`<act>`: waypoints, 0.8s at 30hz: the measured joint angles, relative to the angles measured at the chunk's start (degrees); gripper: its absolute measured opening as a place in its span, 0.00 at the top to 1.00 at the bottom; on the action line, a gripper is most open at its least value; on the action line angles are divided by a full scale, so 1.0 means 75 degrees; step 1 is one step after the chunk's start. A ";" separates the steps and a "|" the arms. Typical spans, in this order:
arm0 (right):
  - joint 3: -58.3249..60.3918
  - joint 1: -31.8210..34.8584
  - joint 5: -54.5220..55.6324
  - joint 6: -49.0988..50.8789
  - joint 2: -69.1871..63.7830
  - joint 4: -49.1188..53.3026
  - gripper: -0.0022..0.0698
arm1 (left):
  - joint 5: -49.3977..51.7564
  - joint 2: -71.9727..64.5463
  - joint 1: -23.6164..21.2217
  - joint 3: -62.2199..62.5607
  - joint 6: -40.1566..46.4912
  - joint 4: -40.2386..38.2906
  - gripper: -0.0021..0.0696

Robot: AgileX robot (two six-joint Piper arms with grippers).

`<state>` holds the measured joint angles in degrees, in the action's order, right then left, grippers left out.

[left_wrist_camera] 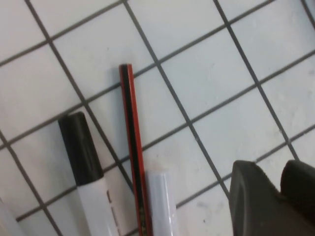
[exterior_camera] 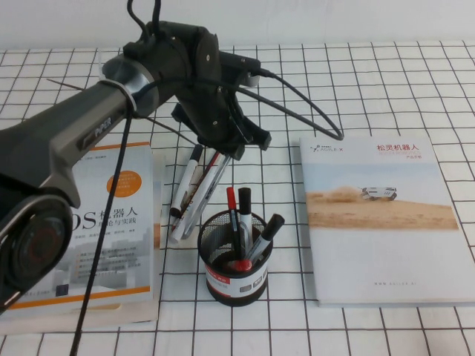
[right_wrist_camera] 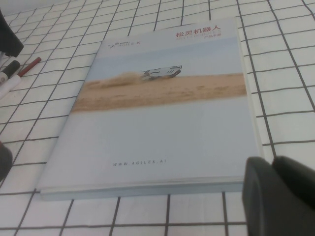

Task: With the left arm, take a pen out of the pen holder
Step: 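Take a marker out of the pen holder and lay it on the table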

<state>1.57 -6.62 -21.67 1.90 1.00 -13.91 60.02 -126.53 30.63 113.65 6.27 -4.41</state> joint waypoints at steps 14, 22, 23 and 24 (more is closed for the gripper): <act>0.0000 0.0000 0.0000 0.0000 0.0000 0.0000 0.99 | -0.0909 -0.0369 -0.0062 -0.0001 0.0570 -0.0330 0.59; 0.0000 0.0000 0.0000 0.0000 0.0000 -0.0005 0.99 | -0.1192 0.0601 -0.0079 -0.0340 0.0555 0.0235 0.55; 0.0000 0.0000 0.0000 0.0000 0.0000 -0.0005 0.99 | -0.1285 0.0941 -0.0079 -0.0553 0.0534 0.0313 0.57; 0.0000 0.0000 0.0000 0.0000 0.0000 -0.0005 0.99 | -0.1422 0.1315 -0.0079 -0.0822 0.0534 0.0375 0.60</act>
<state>1.57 -6.62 -21.67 1.90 1.00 -13.95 49.35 -116.66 30.04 107.49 10.27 -1.60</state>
